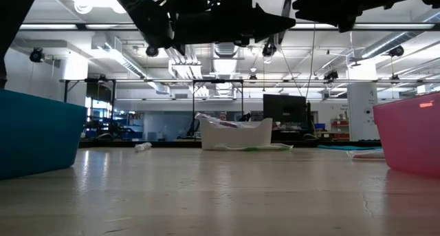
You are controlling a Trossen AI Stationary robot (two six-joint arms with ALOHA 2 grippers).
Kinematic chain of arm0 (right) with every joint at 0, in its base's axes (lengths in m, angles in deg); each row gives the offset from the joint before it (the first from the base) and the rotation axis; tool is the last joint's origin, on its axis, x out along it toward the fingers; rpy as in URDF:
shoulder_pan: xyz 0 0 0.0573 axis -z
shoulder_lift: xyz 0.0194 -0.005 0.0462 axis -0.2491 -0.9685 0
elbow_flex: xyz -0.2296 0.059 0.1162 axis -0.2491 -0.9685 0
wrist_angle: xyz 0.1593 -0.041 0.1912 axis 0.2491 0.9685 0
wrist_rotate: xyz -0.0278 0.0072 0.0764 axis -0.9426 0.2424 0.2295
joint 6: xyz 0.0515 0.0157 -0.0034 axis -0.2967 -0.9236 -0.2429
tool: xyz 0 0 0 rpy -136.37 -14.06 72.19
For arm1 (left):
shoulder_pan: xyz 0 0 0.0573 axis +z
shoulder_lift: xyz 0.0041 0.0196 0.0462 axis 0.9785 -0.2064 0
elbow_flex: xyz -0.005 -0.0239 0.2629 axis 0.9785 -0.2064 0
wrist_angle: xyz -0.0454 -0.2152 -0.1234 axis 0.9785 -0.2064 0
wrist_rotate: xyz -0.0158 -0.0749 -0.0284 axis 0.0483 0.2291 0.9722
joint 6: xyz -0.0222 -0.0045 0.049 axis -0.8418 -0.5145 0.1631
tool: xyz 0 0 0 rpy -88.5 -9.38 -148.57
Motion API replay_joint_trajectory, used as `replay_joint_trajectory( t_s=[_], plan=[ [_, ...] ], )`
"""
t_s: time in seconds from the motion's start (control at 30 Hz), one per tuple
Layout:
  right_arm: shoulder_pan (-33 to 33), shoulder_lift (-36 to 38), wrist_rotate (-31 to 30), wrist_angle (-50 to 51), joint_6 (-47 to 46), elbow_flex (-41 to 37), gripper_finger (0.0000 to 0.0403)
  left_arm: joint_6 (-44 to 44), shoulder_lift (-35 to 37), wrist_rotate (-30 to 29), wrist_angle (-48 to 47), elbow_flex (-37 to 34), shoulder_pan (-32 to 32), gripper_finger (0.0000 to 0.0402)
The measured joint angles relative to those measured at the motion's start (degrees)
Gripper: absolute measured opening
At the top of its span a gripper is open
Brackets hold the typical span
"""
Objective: Pick & Place Toothbrushes
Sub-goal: Put the violet toothbrush into the white bin
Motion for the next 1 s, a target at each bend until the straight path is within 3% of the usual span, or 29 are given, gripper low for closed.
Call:
replay_joint_trajectory(
  t_s=[0.33, 0.6, 0.8, 1.0],
  plan=[
    [2.8, 0.0, 6.2, -0.9, -1.5, 0.0, 0.0182, -0.1, 0.0, 0.0, 0.0, 0.0, 0.0, 0.003],
    [4.4, -2.0, 10.4, -3.9, -1.0, 0.0, 0.0151, -0.1, 0.1, 0.0, -0.1, 0.0, 0.0, 0.003],
    [4.5, -4.9, 10.3, -5.4, 2.9, 1.1, 0.0127, -0.7, 0.1, 0.0, -0.1, -0.1, 0.0, 0.003],
    [4.5, -4.9, 10.2, -5.3, 3.4, 1.7, 0.0074, -2.0, 0.1, 0.0, -0.2, -0.1, 0.0, 0.003]
  ],
)
